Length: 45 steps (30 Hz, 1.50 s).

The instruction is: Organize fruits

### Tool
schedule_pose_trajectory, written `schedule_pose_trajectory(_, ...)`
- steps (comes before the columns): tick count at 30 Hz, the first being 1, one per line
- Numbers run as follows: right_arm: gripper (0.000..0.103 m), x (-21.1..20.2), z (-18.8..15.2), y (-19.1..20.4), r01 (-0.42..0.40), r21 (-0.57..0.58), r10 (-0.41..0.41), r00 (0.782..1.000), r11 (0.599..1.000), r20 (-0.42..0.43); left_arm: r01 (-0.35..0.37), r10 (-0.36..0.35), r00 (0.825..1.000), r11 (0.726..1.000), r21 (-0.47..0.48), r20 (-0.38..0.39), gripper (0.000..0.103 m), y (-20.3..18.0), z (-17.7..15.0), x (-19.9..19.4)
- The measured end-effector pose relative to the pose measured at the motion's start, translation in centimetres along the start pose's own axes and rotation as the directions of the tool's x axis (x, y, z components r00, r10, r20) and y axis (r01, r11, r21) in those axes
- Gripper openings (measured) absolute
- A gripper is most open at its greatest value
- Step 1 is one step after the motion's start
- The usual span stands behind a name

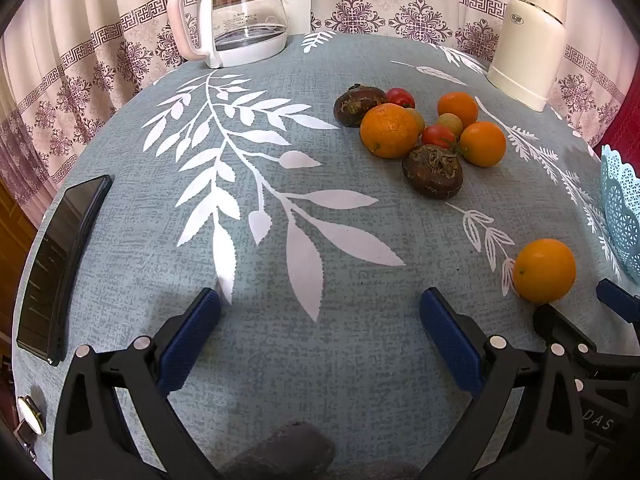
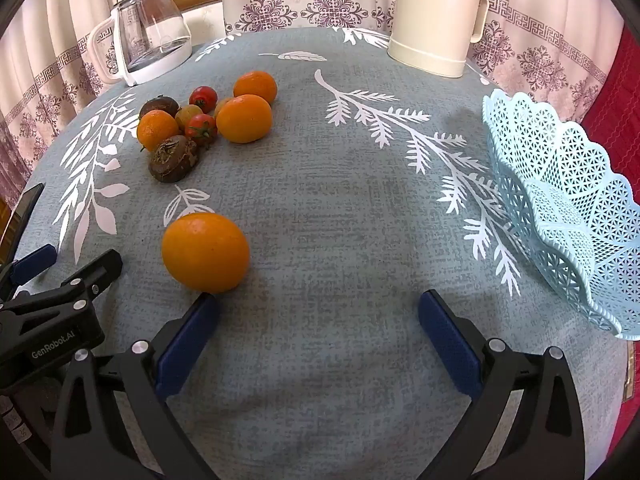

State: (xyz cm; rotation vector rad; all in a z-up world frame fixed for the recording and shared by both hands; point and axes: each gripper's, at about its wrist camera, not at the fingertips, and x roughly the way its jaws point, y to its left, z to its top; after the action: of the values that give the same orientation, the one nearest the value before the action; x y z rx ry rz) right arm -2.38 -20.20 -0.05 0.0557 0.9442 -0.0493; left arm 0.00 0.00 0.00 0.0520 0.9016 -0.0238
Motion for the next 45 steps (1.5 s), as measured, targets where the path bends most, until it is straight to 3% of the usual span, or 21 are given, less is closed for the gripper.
schedule_pose_trajectory(23,0.098,0.03,0.01,0.15,0.002,-0.001,-0.002,1.000,1.000,-0.003,-0.002,0.002,1.000,1.000,0.001,0.000,0.101,0.04,-0.02,-0.01)
schedule_pose_trajectory(36,0.098,0.05,-0.25,-0.25,-0.053,-0.044,0.053,0.998,0.998,-0.015,-0.003,0.003,1.000,1.000,0.002,0.000,0.101,0.08,-0.04,-0.01)
schedule_pose_trajectory(45,0.098,0.08,-0.29,-0.20,-0.048,-0.053,0.047,0.999,0.997,-0.013,-0.006,0.006,1.000,1.000,0.004,0.001,0.101,0.20,-0.07,-0.02)
